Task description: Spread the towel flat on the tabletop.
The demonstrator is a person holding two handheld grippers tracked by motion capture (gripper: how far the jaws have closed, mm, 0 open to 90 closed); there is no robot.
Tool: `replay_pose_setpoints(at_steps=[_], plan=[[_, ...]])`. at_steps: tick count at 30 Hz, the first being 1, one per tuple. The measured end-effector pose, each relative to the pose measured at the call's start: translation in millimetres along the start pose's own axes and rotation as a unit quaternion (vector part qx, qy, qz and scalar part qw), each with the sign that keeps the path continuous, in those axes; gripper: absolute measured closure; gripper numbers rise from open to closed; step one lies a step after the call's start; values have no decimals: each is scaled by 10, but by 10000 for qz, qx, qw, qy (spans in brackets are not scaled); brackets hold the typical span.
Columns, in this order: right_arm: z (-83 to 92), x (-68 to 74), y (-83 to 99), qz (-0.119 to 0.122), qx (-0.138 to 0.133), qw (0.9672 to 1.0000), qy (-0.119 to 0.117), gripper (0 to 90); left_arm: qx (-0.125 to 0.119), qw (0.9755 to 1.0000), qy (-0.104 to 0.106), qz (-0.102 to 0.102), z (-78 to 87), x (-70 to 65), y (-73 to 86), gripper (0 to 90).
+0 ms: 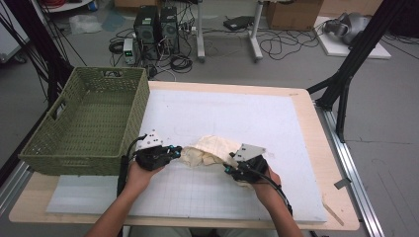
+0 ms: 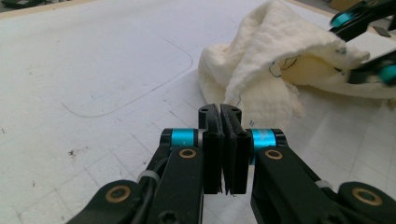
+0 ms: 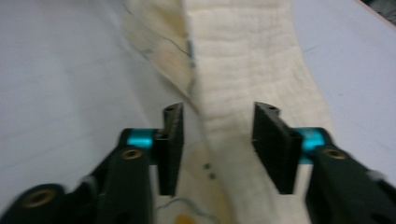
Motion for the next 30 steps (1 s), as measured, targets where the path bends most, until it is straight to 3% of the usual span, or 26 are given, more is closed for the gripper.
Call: replay_pose_setpoints(at_steps=[2, 3, 7, 8, 9, 10, 11, 13, 14, 15, 17, 18, 19, 20, 21, 22, 23, 24, 25, 27, 30], plan=[[-55, -133, -36, -93, 24, 9998, 146, 814, -6, 10000, -20, 3, 1, 5, -2, 872], [-66, -195, -53, -89, 16, 9998, 190, 846, -14, 10000, -53, -1, -6, 9, -3, 872], [-117, -434, -121, -211, 81, 9993, 288, 872, 7, 9999, -105, -44, -26, 10, 0, 867], [-117, -434, -121, -211, 81, 9993, 288, 872, 1, 9999, -162, -56, -34, 18, -1, 867], [-134, -495, -146, -316, 67, 9990, 305, 872, 5, 9997, -255, -44, -41, 37, 1, 827], [-177, -641, -182, -399, 105, 9983, 413, 871, 17, 9993, -372, -3, -48, 67, 6, 646], [-208, -719, -183, -463, 186, 9976, 478, 871, 85, 9983, -572, 65, -53, 125, 27, 603], [-269, -883, -173, -562, 338, 9957, 651, 871, 78, 9980, -616, 119, -46, 145, 29, 565], [-269, -883, -173, -562, 338, 9957, 651, 871, 78, 9980, -616, 119, -46, 145, 29, 552], [-320, -1046, -149, -763, 454, 9926, 823, 872, 40, 9976, -677, 120, -31, 158, 18, 545], [-354, -1211, -95, -1037, 569, 9874, 1049, 872, 20, 9978, -655, 118, -19, 157, 12, 536], [-354, -1211, -95, -1037, 569, 9874, 1049, 872, 20, 9978, -655, 118, -19, 157, 12, 534], [-363, -1361, -16, -1342, 687, 9799, 1303, 872, 33, 9978, -653, 104, -14, 159, 14, 532], [-351, -1419, 22, -1519, 722, 9754, 1427, 871, 21, 9979, -639, 132, -7, 158, 13, 531], [-344, -1459, 50, -1639, 731, 9722, 1507, 862, 5, 9980, -624, 131, -3, 157, 10, 529], [-344, -1459, 50, -1639, 731, 9722, 1507, 862, 5, 9980, -624, 131, -3, 157, 10, 529], [-321, -1522, 116, -1860, 739, 9665, 1609, 771, -9, 9980, -612, 134, 0, 155, 6, 529], [-316, -1527, 132, -1924, 731, 9657, 1585, 728, -16, 9981, -604, 131, 2, 155, 4, 527], [-316, -1527, 132, -1924, 731, 9657, 1585, 728, -25, 9982, -584, 136, 3, 152, 3, 527], [-264, -1506, 150, -1863, 652, 9669, 1615, 579, -37, 9984, -541, 139, 1, 135, -1, 514], [-169, -1459, 173, -1862, 486, 9686, 1577, 496, -66, 9987, -483, 118, 0, 116, -11, 504]])
Point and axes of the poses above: each handheld gripper's, and its own axes: z roughly backward along the jaws, y roughly out of its underside, x roughly to its left, the point moved 10 cm from there along -z, roughly forward along the jaws, and after that the axes turned 1 degree about y, right-handed, at the moved point
